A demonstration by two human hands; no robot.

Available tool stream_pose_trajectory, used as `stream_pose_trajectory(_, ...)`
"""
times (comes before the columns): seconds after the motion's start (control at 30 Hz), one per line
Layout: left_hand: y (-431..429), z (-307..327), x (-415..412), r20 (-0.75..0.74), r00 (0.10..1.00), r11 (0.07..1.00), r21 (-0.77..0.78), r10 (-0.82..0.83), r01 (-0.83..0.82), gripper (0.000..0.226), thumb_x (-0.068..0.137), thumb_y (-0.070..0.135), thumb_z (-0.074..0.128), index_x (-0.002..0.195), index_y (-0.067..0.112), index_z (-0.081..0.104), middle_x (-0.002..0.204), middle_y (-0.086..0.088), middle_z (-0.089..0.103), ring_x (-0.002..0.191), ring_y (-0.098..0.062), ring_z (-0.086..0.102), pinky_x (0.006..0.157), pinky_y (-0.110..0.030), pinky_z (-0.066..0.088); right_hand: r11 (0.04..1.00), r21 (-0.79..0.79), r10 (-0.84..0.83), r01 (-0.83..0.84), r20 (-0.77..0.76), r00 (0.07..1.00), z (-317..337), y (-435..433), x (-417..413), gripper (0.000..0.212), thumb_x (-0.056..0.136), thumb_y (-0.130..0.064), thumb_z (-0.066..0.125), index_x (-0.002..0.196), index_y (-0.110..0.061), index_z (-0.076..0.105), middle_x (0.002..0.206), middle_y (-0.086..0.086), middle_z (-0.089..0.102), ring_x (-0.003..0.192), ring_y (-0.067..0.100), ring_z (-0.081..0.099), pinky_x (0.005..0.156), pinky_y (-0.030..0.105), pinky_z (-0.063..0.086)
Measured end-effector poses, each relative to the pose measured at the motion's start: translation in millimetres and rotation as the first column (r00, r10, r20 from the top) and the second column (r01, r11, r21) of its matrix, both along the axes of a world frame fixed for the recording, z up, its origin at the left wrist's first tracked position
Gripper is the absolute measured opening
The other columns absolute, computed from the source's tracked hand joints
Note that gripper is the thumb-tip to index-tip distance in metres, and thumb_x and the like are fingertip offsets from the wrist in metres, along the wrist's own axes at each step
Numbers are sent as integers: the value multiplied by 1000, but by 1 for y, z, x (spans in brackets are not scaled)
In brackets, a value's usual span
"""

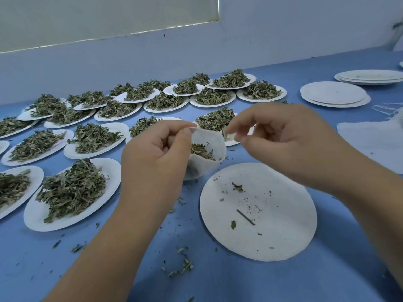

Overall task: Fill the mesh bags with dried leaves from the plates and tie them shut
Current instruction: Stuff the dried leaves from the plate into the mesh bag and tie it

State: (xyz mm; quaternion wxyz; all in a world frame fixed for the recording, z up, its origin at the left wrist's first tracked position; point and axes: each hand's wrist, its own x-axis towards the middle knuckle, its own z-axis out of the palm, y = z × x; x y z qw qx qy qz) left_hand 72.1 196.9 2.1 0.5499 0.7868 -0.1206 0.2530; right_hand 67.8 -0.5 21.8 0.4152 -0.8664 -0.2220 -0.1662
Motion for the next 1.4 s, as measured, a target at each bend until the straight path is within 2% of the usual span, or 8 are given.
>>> stream_pose_trajectory(0.17, -1, 1, -2, 16, 1000, 1000, 10, 11, -11, 21, 94, 22, 59, 84, 35, 72, 67, -12, 58, 59, -30, 51, 60, -50, 55, 870, -493, -48, -33, -151, 987, -8, 1, 7, 21, 89, -28, 61, 105, -40, 68, 79, -25, 55, 79, -5, 53, 64, 8, 38)
stream_pose_trajectory(0.33, -1, 2, -4, 43, 999, 1000, 24, 2, -3, 21, 94, 20, 58, 85, 35, 70, 68, -10, 60, 63, -27, 53, 56, -45, 52, 766, -636, -58, -96, -217, 974, -15, 5, 9, 24, 91, -34, 61, 114, -36, 67, 84, -22, 54, 79, 0, 51, 71, 20, 43)
stream_pose_trajectory(0.5, -2, 0, -3, 50, 999, 999, 33, -7, 5, 22, 94, 20, 58, 84, 36, 69, 60, 0, 55, 50, -10, 45, 50, -31, 48, 733, -670, -20, -119, -195, 981, -19, 9, 8, 15, 91, -28, 58, 97, -29, 72, 87, -7, 62, 78, 9, 56, 73, 33, 51)
stream_pose_trajectory(0.67, -1, 0, -2, 54, 998, 999, 38, -12, 10, 22, 94, 18, 58, 85, 35, 69, 58, 0, 50, 49, -3, 42, 48, -27, 44, 762, -637, -17, -114, -195, 981, -20, 13, 7, 21, 91, -23, 59, 99, -35, 73, 82, -20, 56, 77, 2, 54, 63, 10, 40)
stream_pose_trajectory(0.9, -3, 0, -2, 66, 998, 998, 61, -12, 8, 24, 94, 17, 59, 82, 36, 67, 59, -1, 49, 48, -3, 42, 45, -11, 35, 763, -637, -13, -108, -182, 983, -19, 13, 3, 21, 85, -19, 56, 89, -32, 72, 81, -17, 60, 76, 4, 57, 69, 24, 51)
stream_pose_trajectory(1.07, -4, 1, -4, 64, 998, 998, 65, -10, 6, 24, 94, 17, 59, 82, 36, 67, 57, 6, 48, 48, -3, 41, 45, -9, 33, 786, -604, -11, -132, -227, 974, -16, 8, 3, 17, 82, -21, 60, 86, -32, 71, 78, -17, 63, 74, 1, 58, 67, 21, 51)
stream_pose_trajectory(1.2, -4, 2, -4, 66, 998, 999, 49, -10, 7, 23, 93, 16, 59, 82, 35, 67, 55, 10, 47, 46, -3, 40, 45, -7, 30, 881, -418, 67, -223, -356, 932, -6, 4, -1, 18, 79, -21, 66, 78, -37, 71, 72, -23, 65, 62, -7, 57, 55, 7, 43)
stream_pose_trajectory(1.4, -5, 2, -4, 76, 997, 998, 51, -23, 19, 23, 93, 17, 59, 82, 35, 67, 53, 12, 46, 45, -3, 38, 44, -7, 29, 847, -437, 104, -302, -421, 901, -7, 5, -4, 7, 79, -29, 69, 77, -35, 70, 72, -26, 65, 66, -7, 58, 60, 7, 43)
